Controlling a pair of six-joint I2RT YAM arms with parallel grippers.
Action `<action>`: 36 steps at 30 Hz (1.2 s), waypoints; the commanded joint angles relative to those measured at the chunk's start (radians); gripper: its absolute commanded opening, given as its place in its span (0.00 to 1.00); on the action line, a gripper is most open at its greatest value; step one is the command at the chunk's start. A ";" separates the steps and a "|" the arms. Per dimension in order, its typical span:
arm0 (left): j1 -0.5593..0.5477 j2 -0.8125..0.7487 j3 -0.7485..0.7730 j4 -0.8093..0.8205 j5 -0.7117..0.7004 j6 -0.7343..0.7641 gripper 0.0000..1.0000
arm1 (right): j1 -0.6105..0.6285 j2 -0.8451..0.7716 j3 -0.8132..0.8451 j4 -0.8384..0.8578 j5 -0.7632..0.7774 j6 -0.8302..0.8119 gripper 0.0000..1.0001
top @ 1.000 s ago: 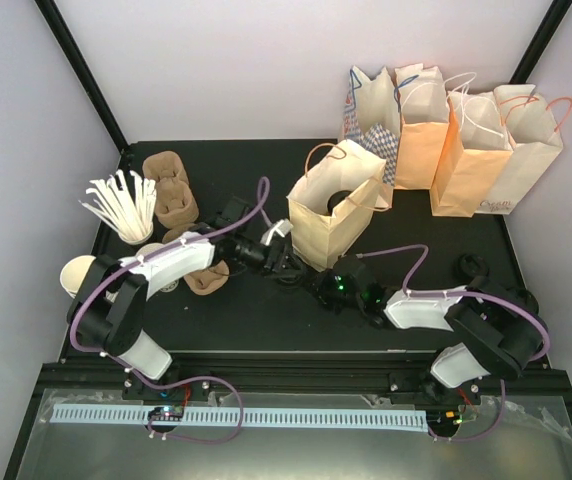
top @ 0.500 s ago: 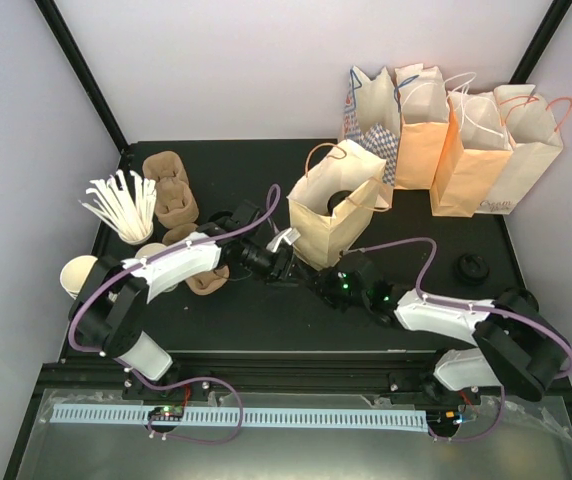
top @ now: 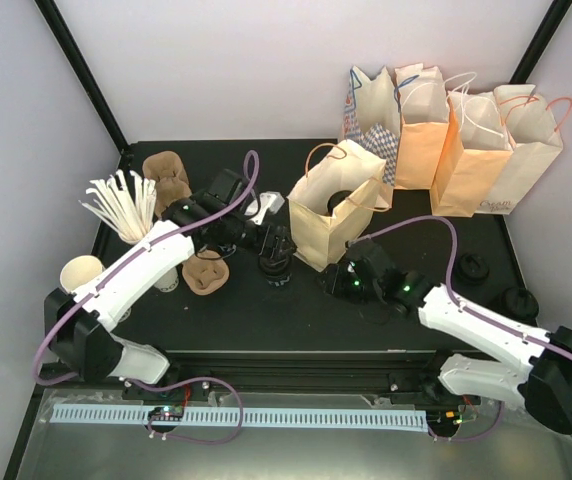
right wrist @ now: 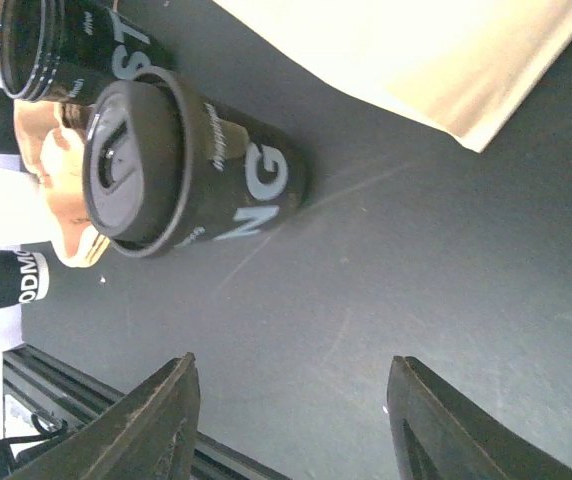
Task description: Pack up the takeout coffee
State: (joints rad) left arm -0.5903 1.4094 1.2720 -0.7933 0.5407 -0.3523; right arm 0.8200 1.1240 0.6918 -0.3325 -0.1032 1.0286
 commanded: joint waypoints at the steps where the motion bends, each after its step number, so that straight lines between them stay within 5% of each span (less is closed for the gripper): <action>1: 0.002 0.004 0.054 -0.174 -0.313 0.122 0.84 | 0.003 -0.072 0.015 -0.146 0.057 -0.059 0.56; 5: -0.012 0.052 0.087 -0.186 -0.413 0.166 0.99 | 0.004 -0.139 0.017 -0.197 0.066 -0.058 0.63; 17: -0.050 0.231 0.158 -0.144 -0.436 0.342 0.95 | 0.003 -0.250 0.038 -0.334 0.089 -0.109 0.70; 36: -0.062 0.299 0.125 -0.116 -0.415 0.365 0.91 | 0.002 -0.228 0.065 -0.347 0.096 -0.138 0.74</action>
State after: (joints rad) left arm -0.6380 1.7000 1.3933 -0.9264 0.1333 -0.0135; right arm 0.8204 0.8822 0.7254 -0.6796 -0.0246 0.9134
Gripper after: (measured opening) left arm 0.913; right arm 0.742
